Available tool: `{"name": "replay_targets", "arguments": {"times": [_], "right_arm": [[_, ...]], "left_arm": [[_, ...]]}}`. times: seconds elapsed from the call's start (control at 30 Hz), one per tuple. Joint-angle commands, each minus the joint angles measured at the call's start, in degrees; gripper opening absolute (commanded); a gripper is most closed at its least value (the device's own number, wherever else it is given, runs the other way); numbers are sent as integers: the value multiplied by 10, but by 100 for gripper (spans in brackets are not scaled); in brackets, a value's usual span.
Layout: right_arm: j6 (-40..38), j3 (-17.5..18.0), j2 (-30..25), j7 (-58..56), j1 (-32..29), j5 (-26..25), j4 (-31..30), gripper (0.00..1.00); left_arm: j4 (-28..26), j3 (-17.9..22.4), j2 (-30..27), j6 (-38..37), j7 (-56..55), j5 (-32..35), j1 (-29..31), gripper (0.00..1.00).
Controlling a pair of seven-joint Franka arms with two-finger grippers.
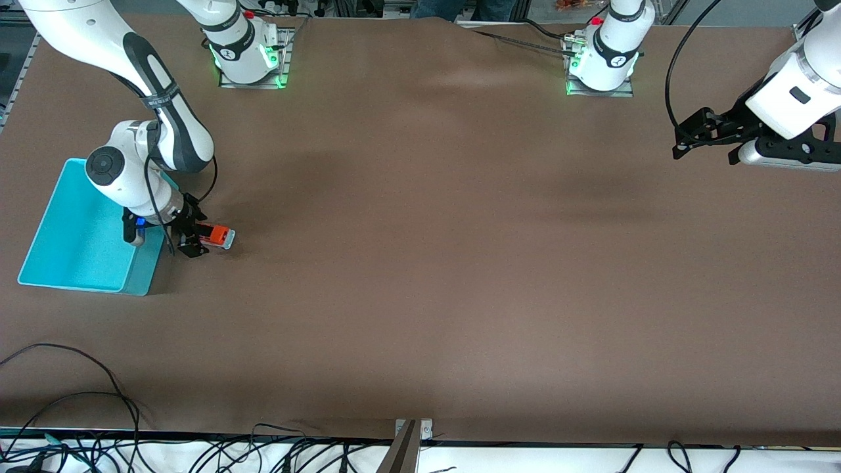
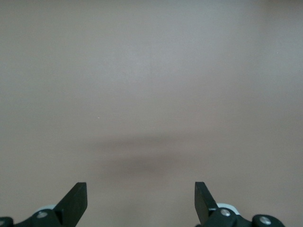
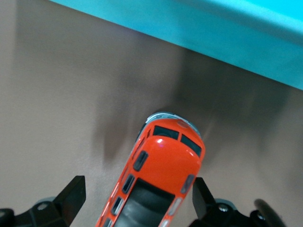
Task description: Wind up bus and store in blue box
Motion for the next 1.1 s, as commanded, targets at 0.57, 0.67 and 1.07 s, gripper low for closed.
{"name": "replay_targets", "arguments": {"times": [0.57, 0.67, 1.07], "right_arm": [[14, 4, -6, -9, -3, 2, -4, 0], [13, 5, -12, -19, -3, 2, -2, 0], [-48, 8, -82, -146, 0, 7, 9, 0]], "left_arm": [[77, 2, 41, -65, -8, -6, 9, 100], [77, 1, 41, -64, -8, -5, 9, 100], [70, -1, 40, -44, -8, -4, 8, 100]]}}
